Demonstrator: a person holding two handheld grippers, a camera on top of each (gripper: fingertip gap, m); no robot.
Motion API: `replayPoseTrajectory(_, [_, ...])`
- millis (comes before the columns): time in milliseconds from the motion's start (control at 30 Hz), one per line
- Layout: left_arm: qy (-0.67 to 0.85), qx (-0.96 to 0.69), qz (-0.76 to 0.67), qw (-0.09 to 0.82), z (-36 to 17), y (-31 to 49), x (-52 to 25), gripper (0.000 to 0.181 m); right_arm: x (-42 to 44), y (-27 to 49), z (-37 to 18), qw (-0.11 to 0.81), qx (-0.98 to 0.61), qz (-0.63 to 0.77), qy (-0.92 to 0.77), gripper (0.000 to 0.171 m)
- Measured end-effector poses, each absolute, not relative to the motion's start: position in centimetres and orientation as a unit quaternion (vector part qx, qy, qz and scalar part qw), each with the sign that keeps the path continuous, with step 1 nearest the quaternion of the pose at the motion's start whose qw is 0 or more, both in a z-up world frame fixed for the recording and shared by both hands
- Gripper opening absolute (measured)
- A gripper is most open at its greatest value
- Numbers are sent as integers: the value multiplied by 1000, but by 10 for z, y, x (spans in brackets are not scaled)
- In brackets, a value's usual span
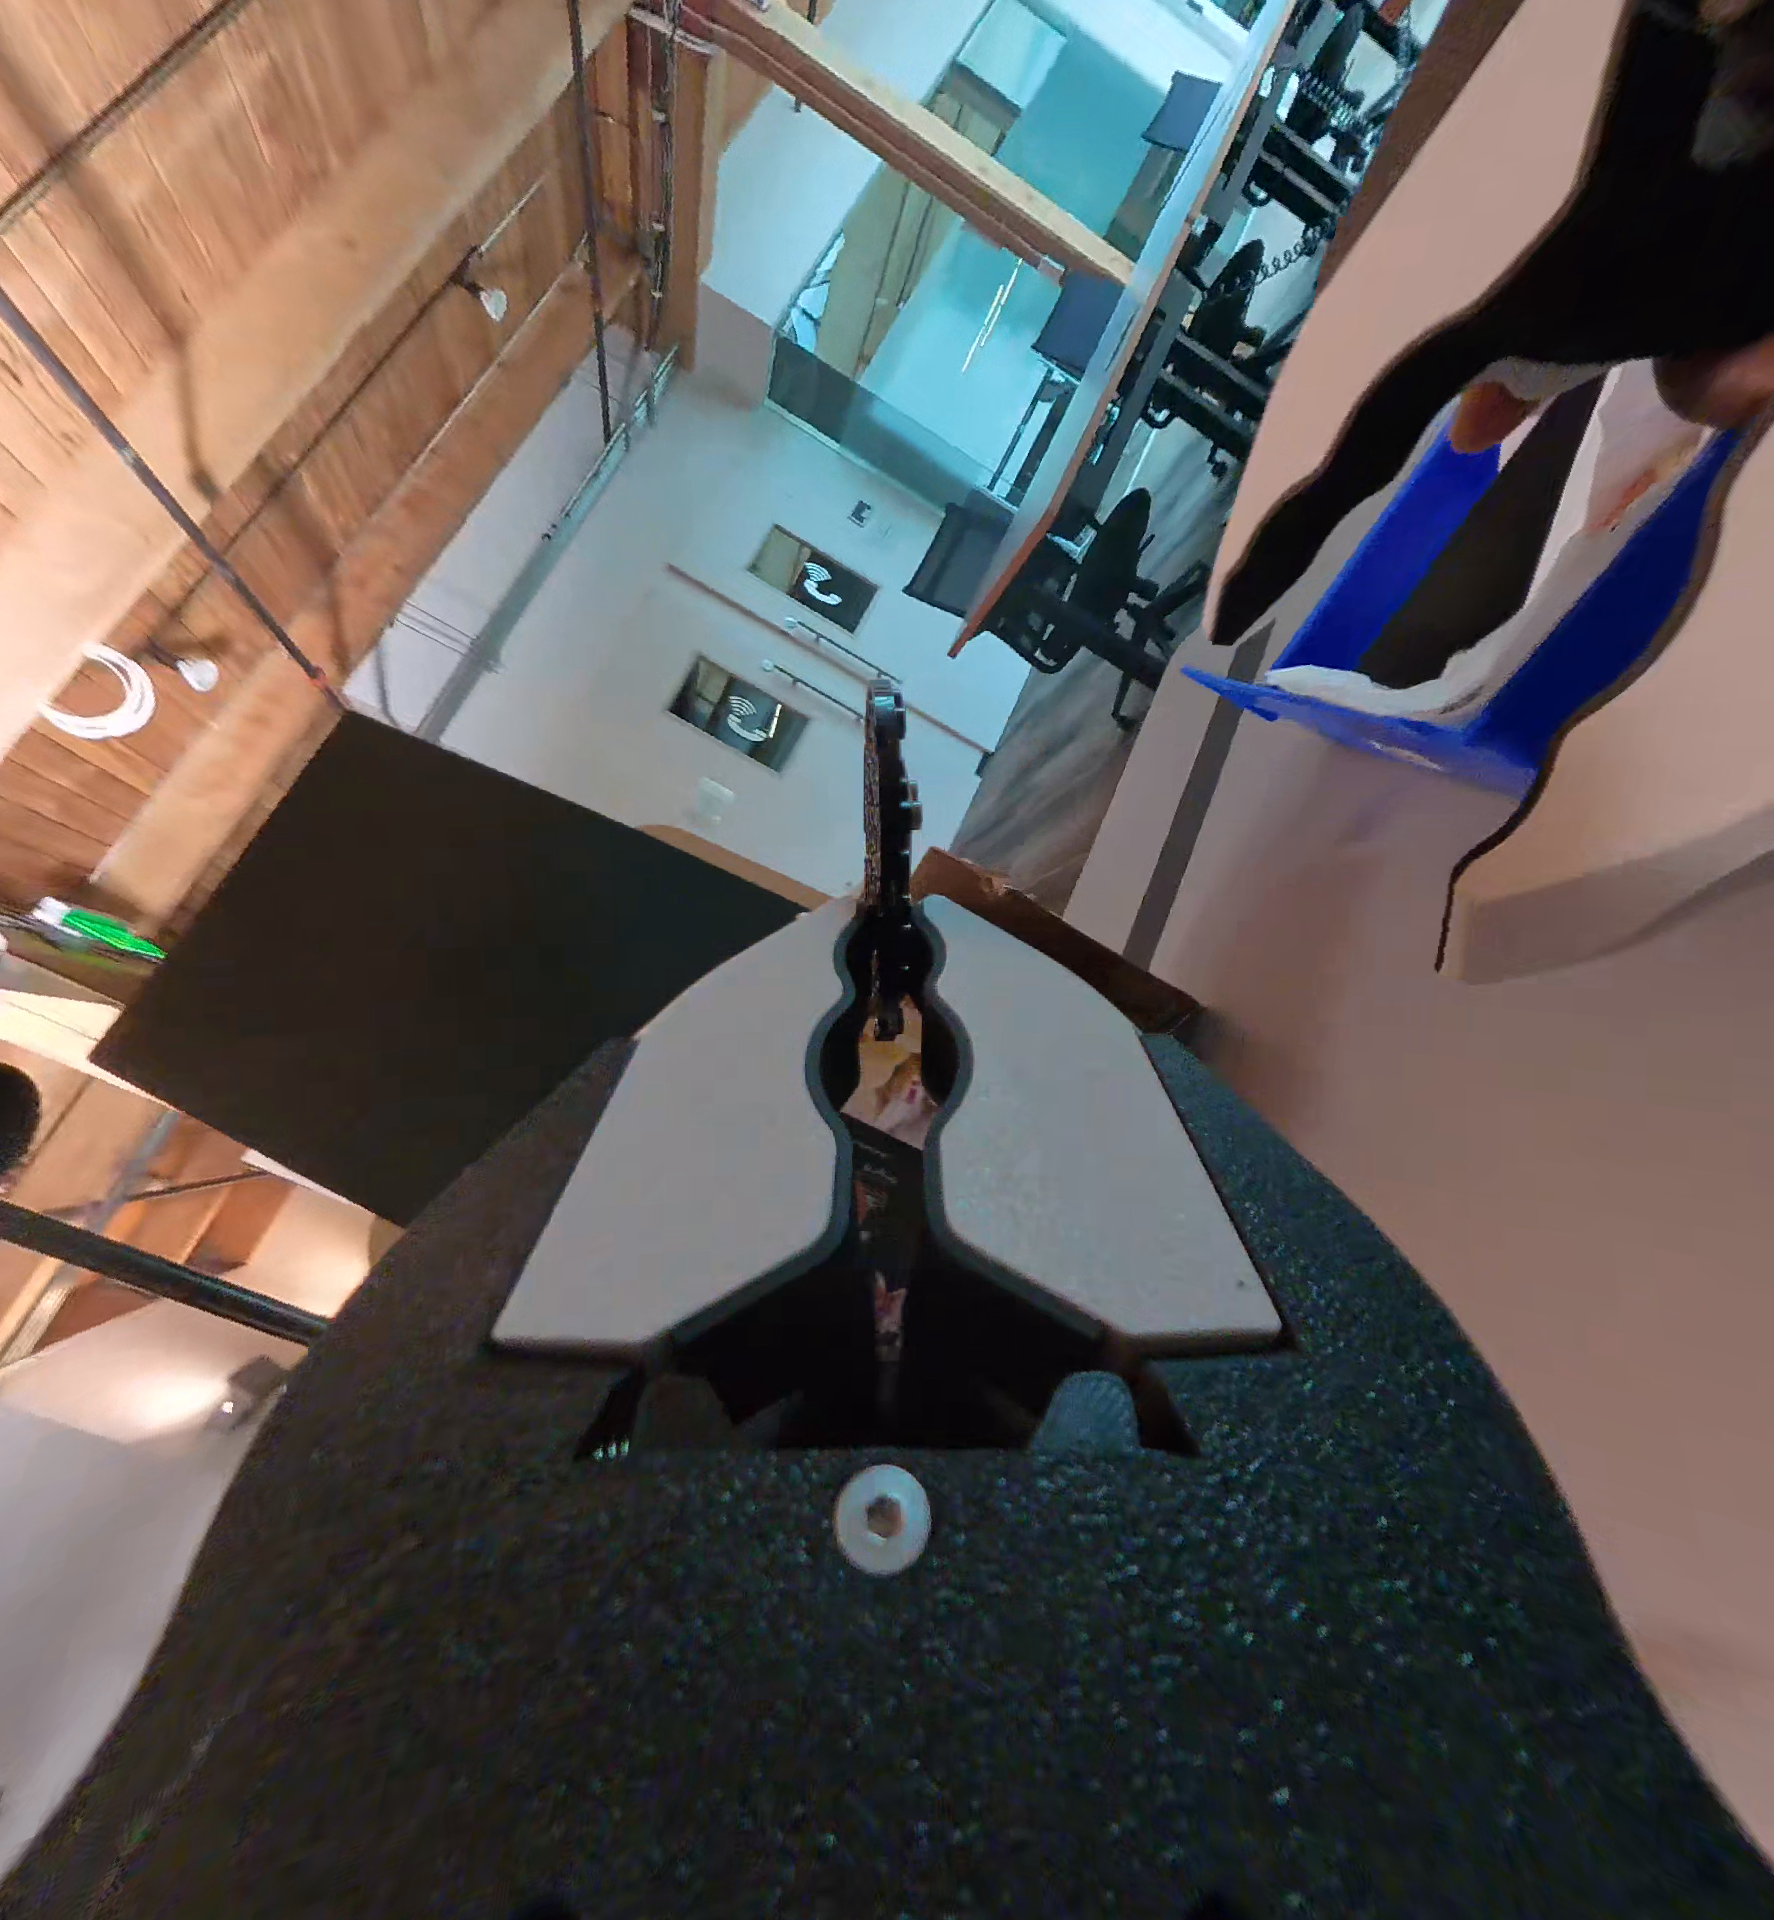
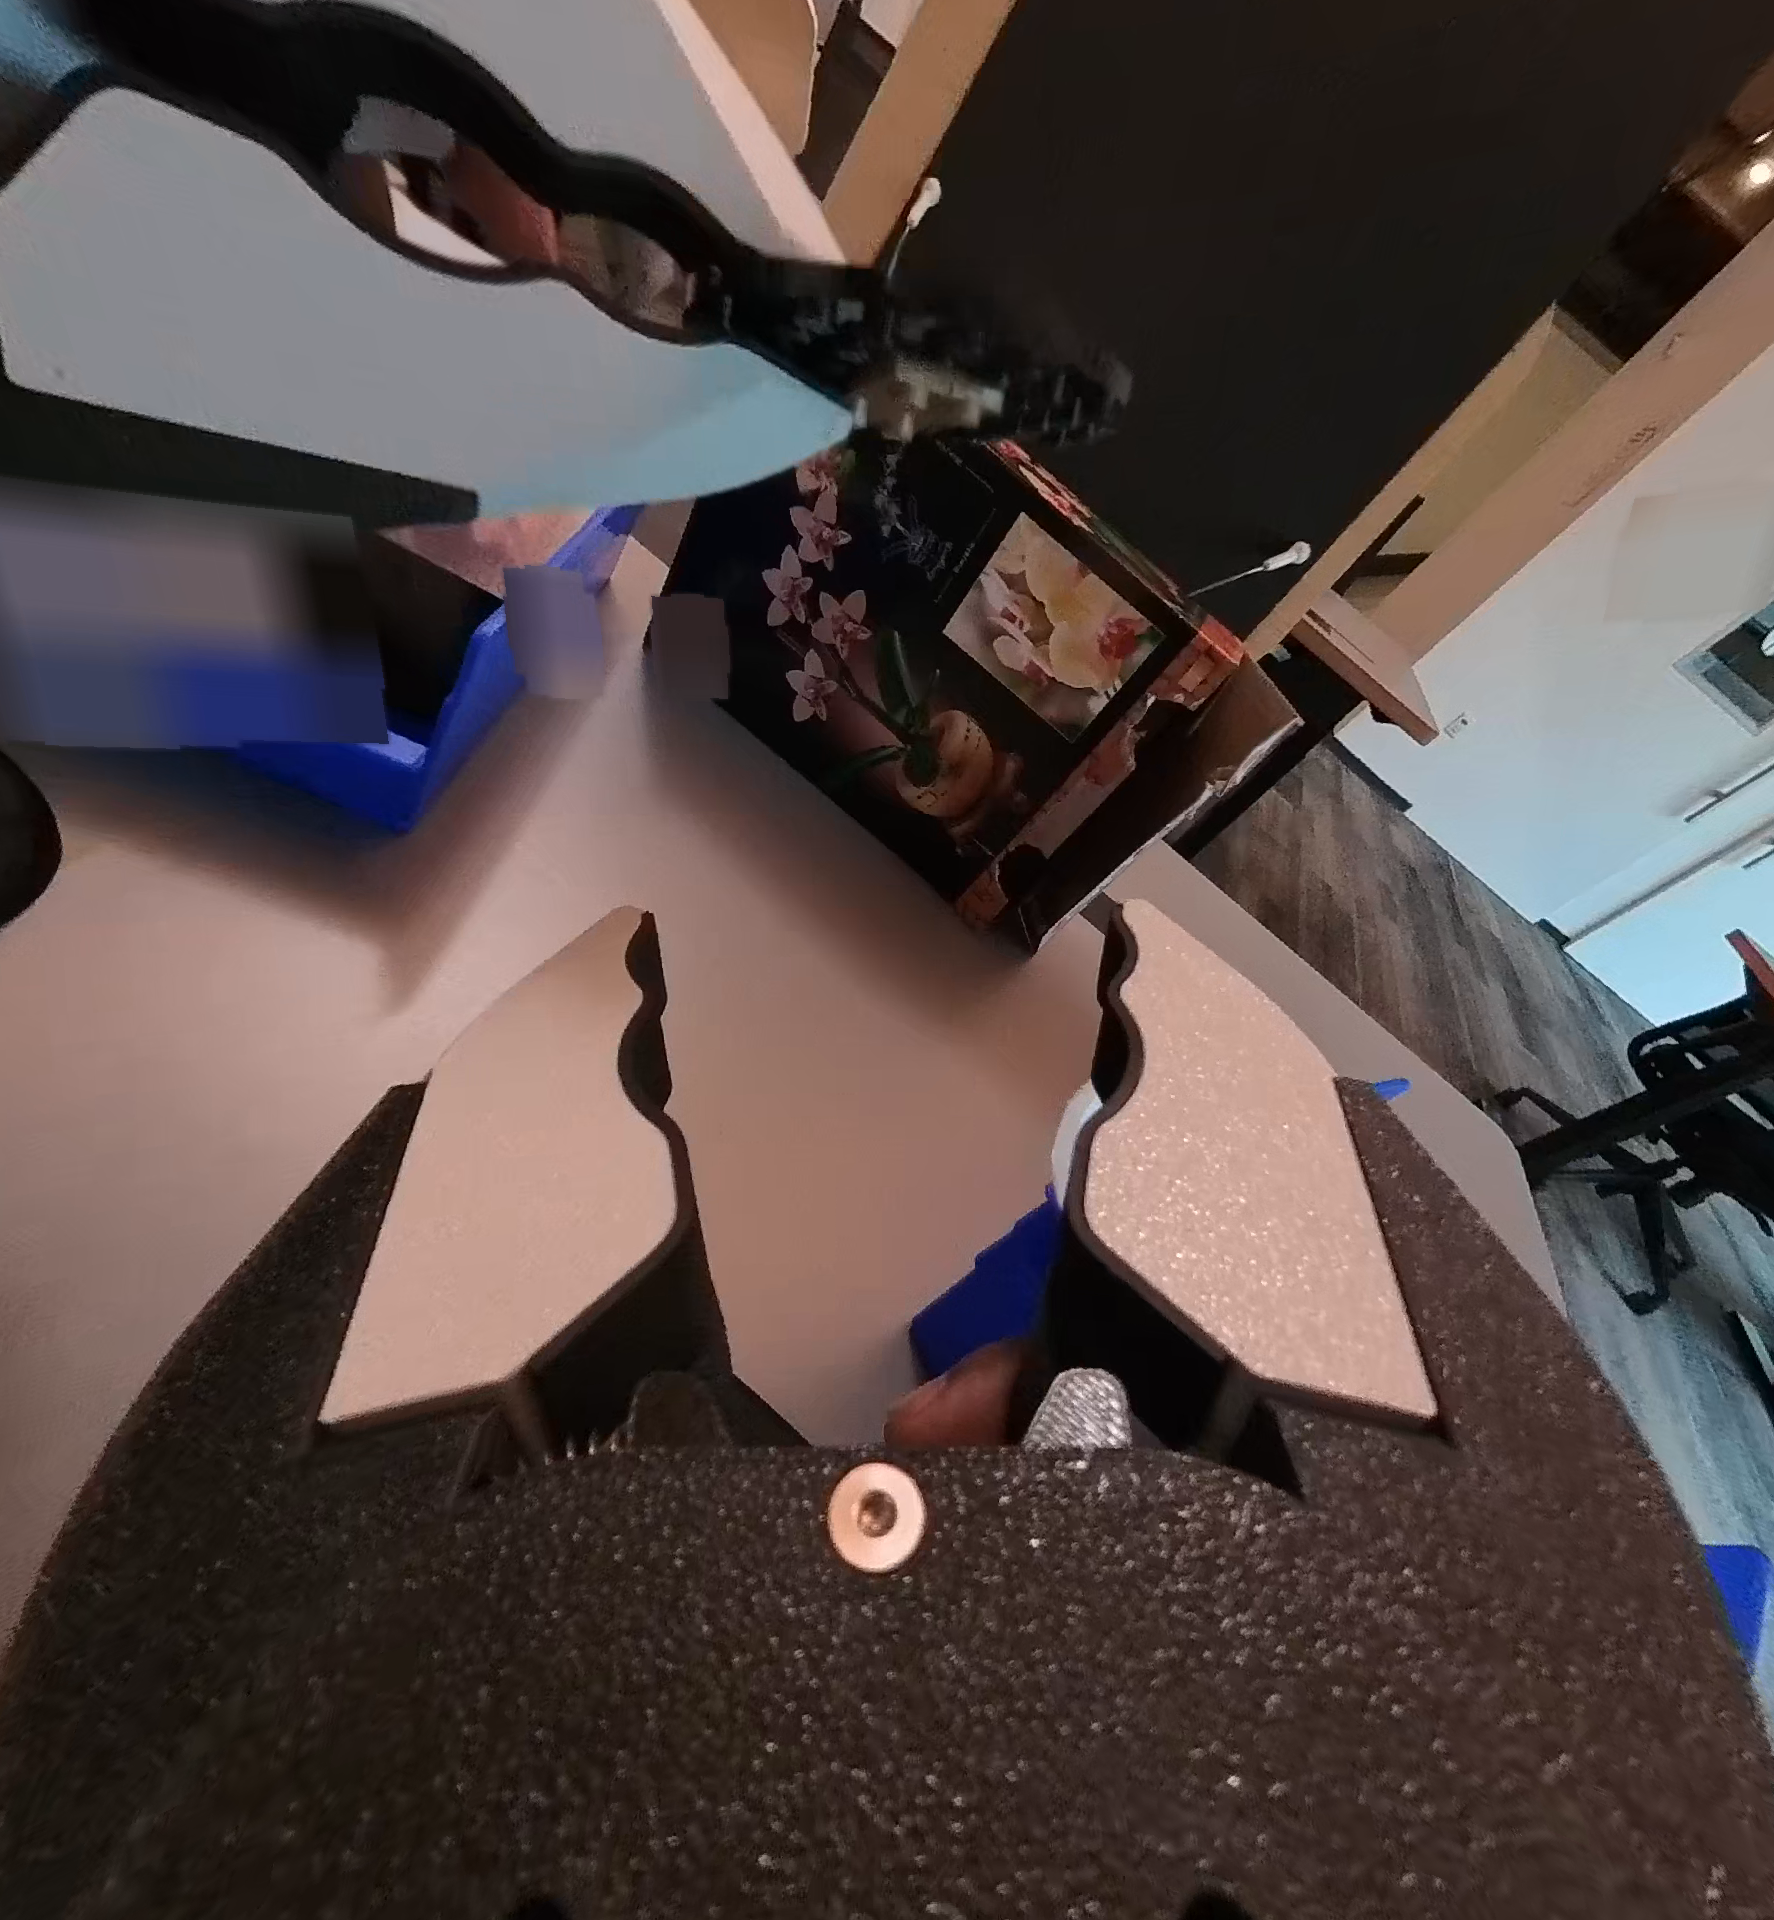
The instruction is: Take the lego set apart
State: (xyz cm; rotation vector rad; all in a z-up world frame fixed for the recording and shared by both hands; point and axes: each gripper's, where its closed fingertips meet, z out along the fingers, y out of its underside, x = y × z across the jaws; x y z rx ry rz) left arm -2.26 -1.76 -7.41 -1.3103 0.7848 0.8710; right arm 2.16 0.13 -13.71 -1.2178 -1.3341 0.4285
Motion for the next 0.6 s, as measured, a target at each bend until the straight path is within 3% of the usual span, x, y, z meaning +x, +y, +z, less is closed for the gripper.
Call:
replayPoseTrajectory(233, [334,-606,356,628,-82,-16,-19,5,20,0,-139,598,-522,183,-580,79])
replayPoseTrajectory(400, [231,-687,71,685,-86,-22,10,6,21,1,-142,583,-523,193,-591,78])
replayPoseTrajectory(600, [78,-669,-253,694,-71,-32,27,5,25,5,-137,588,-522,195,-586,77])
